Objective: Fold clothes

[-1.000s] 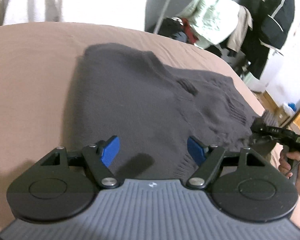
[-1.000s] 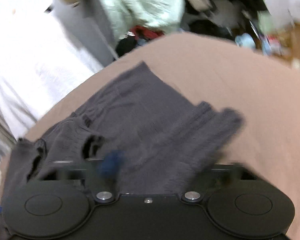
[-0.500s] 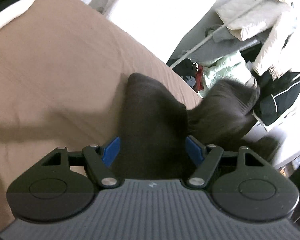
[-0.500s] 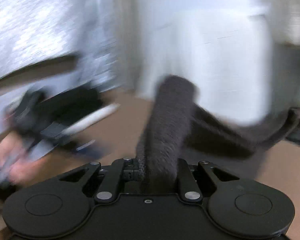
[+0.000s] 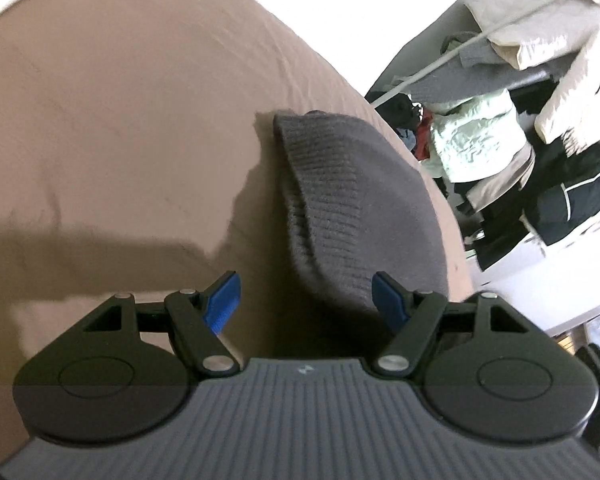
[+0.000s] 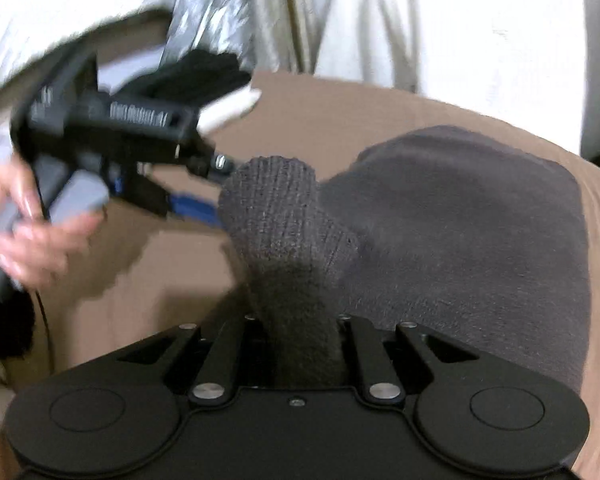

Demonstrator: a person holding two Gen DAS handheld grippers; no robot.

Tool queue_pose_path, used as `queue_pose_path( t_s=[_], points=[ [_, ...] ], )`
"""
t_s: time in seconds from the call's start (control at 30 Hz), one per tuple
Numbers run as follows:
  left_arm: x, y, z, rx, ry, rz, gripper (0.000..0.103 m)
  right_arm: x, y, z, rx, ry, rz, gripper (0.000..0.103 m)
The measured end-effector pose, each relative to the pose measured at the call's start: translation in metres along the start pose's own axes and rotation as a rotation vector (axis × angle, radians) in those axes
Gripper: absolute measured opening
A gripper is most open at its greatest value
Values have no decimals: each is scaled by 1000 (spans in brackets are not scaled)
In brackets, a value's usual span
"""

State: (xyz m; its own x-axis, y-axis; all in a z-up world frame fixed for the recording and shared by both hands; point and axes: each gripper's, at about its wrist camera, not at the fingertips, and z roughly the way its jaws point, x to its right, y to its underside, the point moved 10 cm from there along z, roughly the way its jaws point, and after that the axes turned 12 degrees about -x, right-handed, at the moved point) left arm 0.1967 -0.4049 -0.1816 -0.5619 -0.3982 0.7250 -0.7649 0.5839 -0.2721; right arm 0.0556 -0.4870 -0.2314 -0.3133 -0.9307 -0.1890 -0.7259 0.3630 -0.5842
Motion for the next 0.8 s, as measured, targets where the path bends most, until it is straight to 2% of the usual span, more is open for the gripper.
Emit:
queue_pose_path(
  t_s=[0.13, 0.23, 0.3, 0.4, 0.43, 0.57, 0.67, 0.73, 0.8],
  points=[
    [-4, 5, 2, -20, 19, -35, 72, -9, -3, -9, 33, 19, 34, 17],
    [1, 14, 8, -74, 42, -49, 74, -28, 7, 9, -43, 87, -60, 19],
    [7, 20, 11, -107, 57, -42, 74, -37, 10, 15, -60, 112, -74, 24],
    [18, 30, 8, -114, 13, 17, 74, -51, 11, 16, -63, 49, -65, 40],
    [19, 31, 5, -105, -8, 33, 74, -58, 13, 17, -74, 31, -76, 41],
    [18, 32, -4, -64, -58, 52, 74, -85, 30, 12, -81, -34, -189, 41],
    [11, 33, -5, -45, -60, 46, 74, -76, 35, -4, -74, -80, -133, 39],
    [6, 34, -3, -38, -61, 46, 75, -59, 21, -20, -56, -62, -90, 39],
    [2, 37, 2, -47, -69, 51, 75, -48, -1, -10, -98, -35, -142, 40]
  ],
)
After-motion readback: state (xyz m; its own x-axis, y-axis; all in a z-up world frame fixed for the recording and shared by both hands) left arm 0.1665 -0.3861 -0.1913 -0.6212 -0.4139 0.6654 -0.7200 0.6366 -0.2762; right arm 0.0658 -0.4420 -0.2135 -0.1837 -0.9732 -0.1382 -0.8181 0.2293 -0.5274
